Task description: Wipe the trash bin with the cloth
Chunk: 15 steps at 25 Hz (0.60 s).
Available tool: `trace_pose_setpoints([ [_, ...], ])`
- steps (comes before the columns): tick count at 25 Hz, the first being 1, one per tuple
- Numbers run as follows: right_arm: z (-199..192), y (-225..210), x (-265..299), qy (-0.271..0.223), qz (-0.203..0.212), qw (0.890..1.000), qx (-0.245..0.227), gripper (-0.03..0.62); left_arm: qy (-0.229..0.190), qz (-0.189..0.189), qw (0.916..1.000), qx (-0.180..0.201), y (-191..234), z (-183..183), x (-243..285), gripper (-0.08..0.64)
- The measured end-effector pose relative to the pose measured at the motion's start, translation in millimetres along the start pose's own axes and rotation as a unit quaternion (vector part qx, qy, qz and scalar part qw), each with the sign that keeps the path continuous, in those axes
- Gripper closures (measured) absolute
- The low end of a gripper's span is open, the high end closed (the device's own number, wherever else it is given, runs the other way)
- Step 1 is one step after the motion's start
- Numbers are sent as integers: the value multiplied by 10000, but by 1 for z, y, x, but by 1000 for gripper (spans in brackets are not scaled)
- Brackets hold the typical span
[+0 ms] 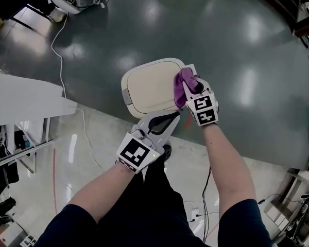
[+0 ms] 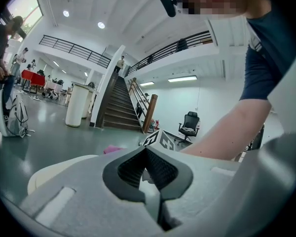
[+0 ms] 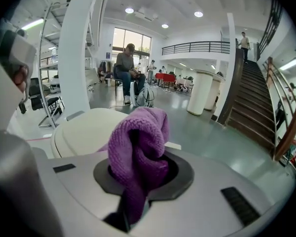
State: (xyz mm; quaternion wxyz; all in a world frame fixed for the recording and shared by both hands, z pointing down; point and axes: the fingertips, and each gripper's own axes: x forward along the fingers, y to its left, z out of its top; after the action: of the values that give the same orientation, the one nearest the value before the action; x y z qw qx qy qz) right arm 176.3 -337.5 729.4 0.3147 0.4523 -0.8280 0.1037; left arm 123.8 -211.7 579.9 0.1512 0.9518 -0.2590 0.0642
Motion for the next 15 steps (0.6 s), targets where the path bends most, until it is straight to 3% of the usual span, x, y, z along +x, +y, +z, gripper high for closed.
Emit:
trace_pose_setpoints([
  [6, 23, 55, 4, -204, 231, 9994, 173, 518, -43, 153, 9999, -67, 12, -1, -41, 562],
  [15, 51, 184, 16, -408, 1109, 9926, -294, 518, -112, 492, 9986, -162, 33, -6, -101, 563],
])
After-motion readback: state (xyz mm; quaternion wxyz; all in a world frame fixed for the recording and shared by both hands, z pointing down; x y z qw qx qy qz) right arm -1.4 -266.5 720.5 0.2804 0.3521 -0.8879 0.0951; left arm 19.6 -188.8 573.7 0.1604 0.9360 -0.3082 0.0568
